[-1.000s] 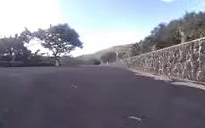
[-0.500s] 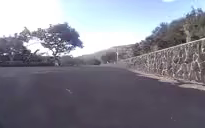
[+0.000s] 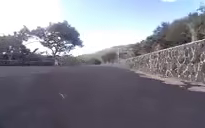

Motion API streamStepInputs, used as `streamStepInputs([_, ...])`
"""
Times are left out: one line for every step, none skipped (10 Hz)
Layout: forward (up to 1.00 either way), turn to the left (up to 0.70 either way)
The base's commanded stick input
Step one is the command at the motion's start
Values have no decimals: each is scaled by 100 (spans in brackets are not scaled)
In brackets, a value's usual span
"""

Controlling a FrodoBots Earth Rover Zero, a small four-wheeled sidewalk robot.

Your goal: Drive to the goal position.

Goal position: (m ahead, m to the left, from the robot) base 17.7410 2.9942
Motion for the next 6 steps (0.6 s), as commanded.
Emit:
streamStepInputs([70,0])
streamStepInputs([70,0])
streamStepInputs([70,0])
streamStepInputs([70,0])
streamStepInputs([70,0])
streamStepInputs([70,0])
